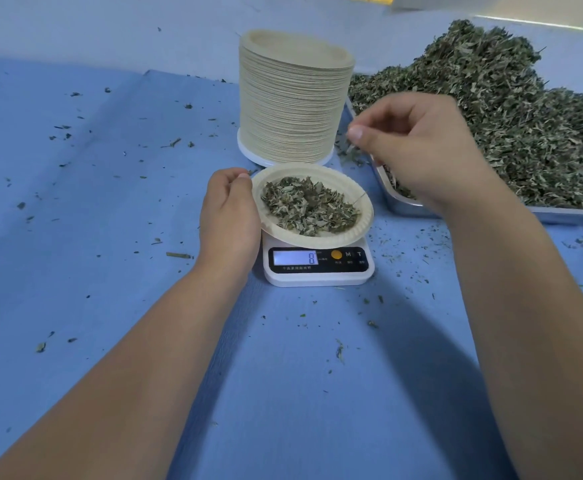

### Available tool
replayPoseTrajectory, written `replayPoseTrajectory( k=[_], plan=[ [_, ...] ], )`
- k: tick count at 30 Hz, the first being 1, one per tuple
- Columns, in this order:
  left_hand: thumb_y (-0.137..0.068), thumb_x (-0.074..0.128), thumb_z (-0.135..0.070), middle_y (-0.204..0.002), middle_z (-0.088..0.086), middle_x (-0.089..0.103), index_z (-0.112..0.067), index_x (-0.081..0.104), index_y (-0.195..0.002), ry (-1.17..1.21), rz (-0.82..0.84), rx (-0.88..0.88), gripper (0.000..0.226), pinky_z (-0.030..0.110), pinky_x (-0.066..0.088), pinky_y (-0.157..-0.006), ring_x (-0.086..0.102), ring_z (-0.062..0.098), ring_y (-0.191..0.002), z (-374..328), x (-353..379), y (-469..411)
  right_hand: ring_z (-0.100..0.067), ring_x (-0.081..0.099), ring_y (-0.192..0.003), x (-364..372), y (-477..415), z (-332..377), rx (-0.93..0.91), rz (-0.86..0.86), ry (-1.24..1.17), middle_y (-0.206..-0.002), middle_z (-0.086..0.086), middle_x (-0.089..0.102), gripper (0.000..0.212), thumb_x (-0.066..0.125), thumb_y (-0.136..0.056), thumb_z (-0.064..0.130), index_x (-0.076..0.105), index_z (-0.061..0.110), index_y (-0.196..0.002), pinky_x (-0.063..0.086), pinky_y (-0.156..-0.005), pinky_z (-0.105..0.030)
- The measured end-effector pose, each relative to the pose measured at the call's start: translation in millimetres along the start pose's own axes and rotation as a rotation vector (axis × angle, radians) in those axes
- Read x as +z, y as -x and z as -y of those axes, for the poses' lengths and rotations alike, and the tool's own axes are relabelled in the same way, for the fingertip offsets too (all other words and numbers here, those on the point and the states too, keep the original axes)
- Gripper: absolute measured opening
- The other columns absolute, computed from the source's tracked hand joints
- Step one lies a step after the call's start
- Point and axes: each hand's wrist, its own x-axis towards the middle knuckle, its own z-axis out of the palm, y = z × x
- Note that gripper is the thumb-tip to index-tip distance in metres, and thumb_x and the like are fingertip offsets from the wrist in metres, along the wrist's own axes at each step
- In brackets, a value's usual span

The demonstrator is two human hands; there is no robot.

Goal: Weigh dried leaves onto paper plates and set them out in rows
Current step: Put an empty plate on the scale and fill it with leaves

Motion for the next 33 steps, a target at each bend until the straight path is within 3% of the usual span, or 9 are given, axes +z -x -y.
replayPoseTrajectory(
  k=[4,7,9,13,16,19,25,30,33],
  plan=[
    [-0.101,0.045,-0.035,-0.105,-0.019,0.065,-0.032,0.063,-0.115,-0.028,0.004,0.025,0.023,0.026,0.044,-0.081,0.060,-0.004,-0.098,2,0,0,-0.007,0.062,-0.068,-28,-2,-25,0.078,-0.291,0.356,-0.081,0.008,0.074,0.006,0.072,-0.091,0.026,0.078,0.025,-0.091,0.053,-0.066,-0.025],
    [-0.100,0.044,-0.038,-0.097,-0.023,0.064,-0.036,0.062,-0.110,-0.067,0.011,0.063,0.020,0.023,0.042,-0.077,0.057,-0.017,-0.083,2,1,0,-0.019,0.066,-0.096,-42,3,-43,0.220,-0.216,0.670,-0.108,0.000,0.073,0.023,0.061,-0.099,0.025,0.075,0.020,-0.117,0.053,-0.092,-0.033],
    [-0.099,0.044,-0.039,-0.097,-0.023,0.064,-0.036,0.062,-0.111,-0.076,0.013,0.068,0.021,0.024,0.043,-0.077,0.057,-0.015,-0.084,1,3,1,-0.021,0.066,-0.102,-38,6,-41,0.206,-0.130,0.727,-0.116,-0.001,0.072,0.028,0.060,-0.099,0.023,0.072,0.020,-0.125,0.049,-0.097,-0.030],
    [-0.097,0.044,-0.039,-0.099,-0.021,0.064,-0.033,0.063,-0.112,-0.048,0.010,0.047,0.025,0.028,0.045,-0.080,0.060,-0.004,-0.093,0,2,0,0.015,0.054,-0.074,-8,1,-14,0.072,0.084,0.643,-0.087,0.027,0.062,0.021,0.067,-0.094,0.027,0.075,0.031,-0.113,0.042,-0.076,-0.005],
    [-0.095,0.045,-0.040,-0.101,-0.020,0.065,-0.032,0.064,-0.113,-0.040,0.003,0.043,0.028,0.028,0.045,-0.082,0.060,-0.001,-0.097,1,1,1,0.022,0.054,-0.074,16,-10,12,0.000,0.362,0.621,-0.096,0.027,0.065,0.024,0.072,-0.091,0.039,0.073,0.037,-0.115,0.034,-0.064,0.001],
    [-0.093,0.045,-0.041,-0.105,-0.019,0.065,-0.030,0.064,-0.116,-0.029,0.000,0.052,0.032,0.028,0.045,-0.086,0.060,0.000,-0.101,-1,-1,1,0.016,0.056,-0.077,34,-20,33,-0.025,0.582,0.680,-0.106,0.021,0.068,0.033,0.074,-0.089,0.047,0.070,0.038,-0.120,0.037,-0.066,-0.006],
    [-0.099,0.045,-0.036,-0.103,-0.021,0.062,-0.030,0.064,-0.115,-0.017,-0.003,0.051,0.025,0.026,0.042,-0.084,0.057,-0.006,-0.098,0,0,-1,-0.008,0.062,-0.102,50,-33,47,-0.030,0.714,0.843,-0.111,0.017,0.069,0.036,0.075,-0.087,0.048,0.070,0.036,-0.120,0.047,-0.084,-0.025],
    [-0.098,0.045,-0.037,-0.104,-0.018,0.064,-0.030,0.063,-0.115,-0.029,0.005,0.048,0.026,0.030,0.047,-0.090,0.060,0.003,-0.101,-1,0,0,-0.006,0.062,-0.090,58,-33,36,-0.006,0.718,0.848,-0.097,0.015,0.069,0.020,0.080,-0.084,0.039,0.075,0.031,-0.102,0.048,-0.075,-0.025],
    [-0.097,0.044,-0.037,-0.107,-0.017,0.064,-0.028,0.063,-0.118,-0.032,0.008,0.049,0.030,0.035,0.048,-0.097,0.060,0.009,-0.105,-2,0,0,0.001,0.059,-0.073,57,-33,33,-0.027,0.680,0.827,-0.078,0.016,0.066,0.008,0.074,-0.087,0.019,0.076,0.026,-0.089,0.046,-0.063,-0.019]
  ],
)
